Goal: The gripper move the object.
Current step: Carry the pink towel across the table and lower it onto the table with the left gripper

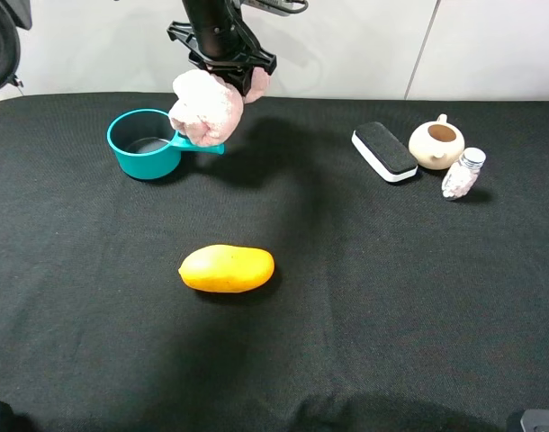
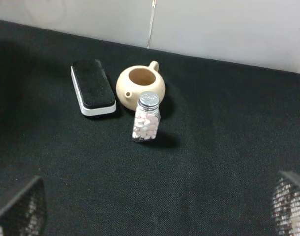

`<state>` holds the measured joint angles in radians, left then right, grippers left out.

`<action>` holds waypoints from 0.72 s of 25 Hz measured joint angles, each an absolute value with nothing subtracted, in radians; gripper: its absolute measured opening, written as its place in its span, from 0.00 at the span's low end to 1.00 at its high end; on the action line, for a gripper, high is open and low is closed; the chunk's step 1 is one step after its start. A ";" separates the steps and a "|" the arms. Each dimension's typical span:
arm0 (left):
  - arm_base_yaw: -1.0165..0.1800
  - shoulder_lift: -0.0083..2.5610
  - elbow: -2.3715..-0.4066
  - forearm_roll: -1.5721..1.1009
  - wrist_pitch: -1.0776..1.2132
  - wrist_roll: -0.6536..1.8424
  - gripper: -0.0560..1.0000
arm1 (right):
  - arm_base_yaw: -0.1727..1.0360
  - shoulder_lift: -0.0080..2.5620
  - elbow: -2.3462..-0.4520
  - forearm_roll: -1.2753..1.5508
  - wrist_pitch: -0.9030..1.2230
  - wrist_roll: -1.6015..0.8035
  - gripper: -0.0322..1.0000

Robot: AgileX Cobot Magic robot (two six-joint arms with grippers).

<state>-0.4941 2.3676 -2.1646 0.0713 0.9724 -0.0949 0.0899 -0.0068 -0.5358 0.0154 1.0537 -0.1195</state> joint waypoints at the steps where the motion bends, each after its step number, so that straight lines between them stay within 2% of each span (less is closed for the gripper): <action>1: -0.498 2.368 -2.165 0.070 0.972 -0.100 0.57 | 0.090 -0.007 -0.536 0.015 1.054 -0.120 0.70; 18: -0.571 2.368 -2.165 0.020 1.006 -0.110 0.57 | 0.090 -0.007 -0.536 0.015 1.054 -0.120 0.70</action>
